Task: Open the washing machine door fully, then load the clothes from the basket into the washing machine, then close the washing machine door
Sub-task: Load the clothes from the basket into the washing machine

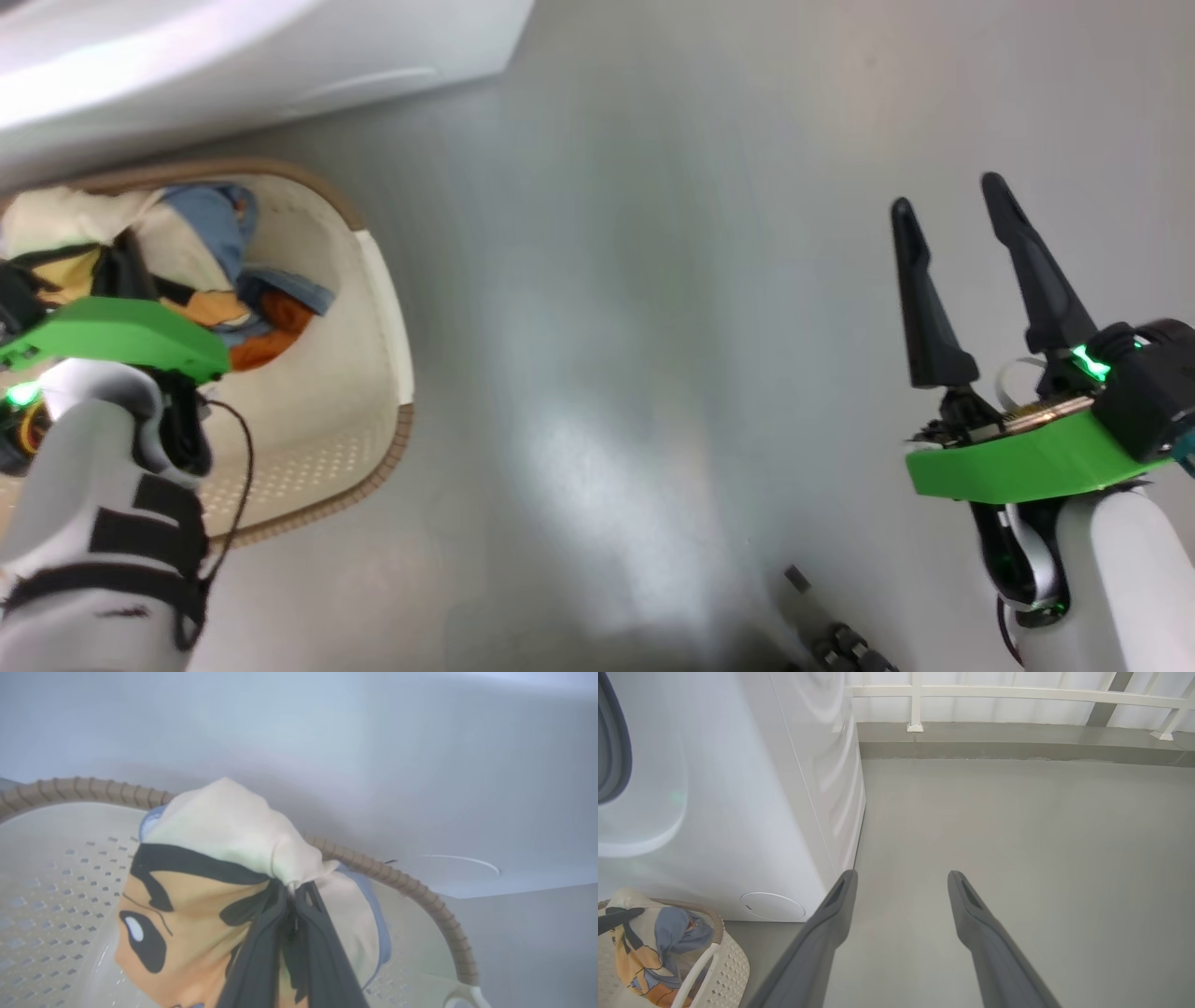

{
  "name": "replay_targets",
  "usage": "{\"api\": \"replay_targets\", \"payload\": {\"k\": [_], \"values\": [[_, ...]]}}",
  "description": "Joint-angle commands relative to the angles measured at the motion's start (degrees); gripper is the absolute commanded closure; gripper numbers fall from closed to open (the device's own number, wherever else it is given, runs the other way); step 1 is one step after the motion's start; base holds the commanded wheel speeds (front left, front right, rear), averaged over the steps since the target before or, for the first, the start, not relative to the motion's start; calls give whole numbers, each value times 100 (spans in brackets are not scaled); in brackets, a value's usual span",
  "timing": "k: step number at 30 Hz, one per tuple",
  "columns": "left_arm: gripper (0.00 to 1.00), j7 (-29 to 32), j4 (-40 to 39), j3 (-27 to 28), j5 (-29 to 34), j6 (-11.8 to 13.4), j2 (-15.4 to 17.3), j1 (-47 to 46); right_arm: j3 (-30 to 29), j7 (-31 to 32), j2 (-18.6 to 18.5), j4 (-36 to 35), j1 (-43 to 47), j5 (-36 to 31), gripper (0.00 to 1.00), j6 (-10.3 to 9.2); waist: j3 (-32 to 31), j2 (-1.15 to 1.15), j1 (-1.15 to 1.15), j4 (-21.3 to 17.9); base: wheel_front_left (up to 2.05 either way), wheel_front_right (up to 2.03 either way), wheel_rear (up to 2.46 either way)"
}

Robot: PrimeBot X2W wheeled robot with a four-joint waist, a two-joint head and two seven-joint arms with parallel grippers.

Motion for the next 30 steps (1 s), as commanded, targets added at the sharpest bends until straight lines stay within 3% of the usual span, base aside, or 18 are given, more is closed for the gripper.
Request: {"api": "replay_targets", "payload": {"k": [1,7,15,30], "values": [[100,-75,-483,172,138,64,102,387,-4,50,-66,-175,274,-79,0,25,-469,0,0,331,0,0,0],[100,-77,-2053,472,624,192,-129,1324,-240,168,-103,-252,502,-120,0,25,-1050,0,0,552,0,0,0],[100,-78,-3532,613,1154,282,-458,2603,-319,361,-194,-176,735,-174,0,25,-1919,0,0,701,0,0,0],[100,46,-4563,447,1358,473,-601,4264,-382,615,-176,5,1437,-183,0,25,-3352,0,0,914,0,0,0]]}}
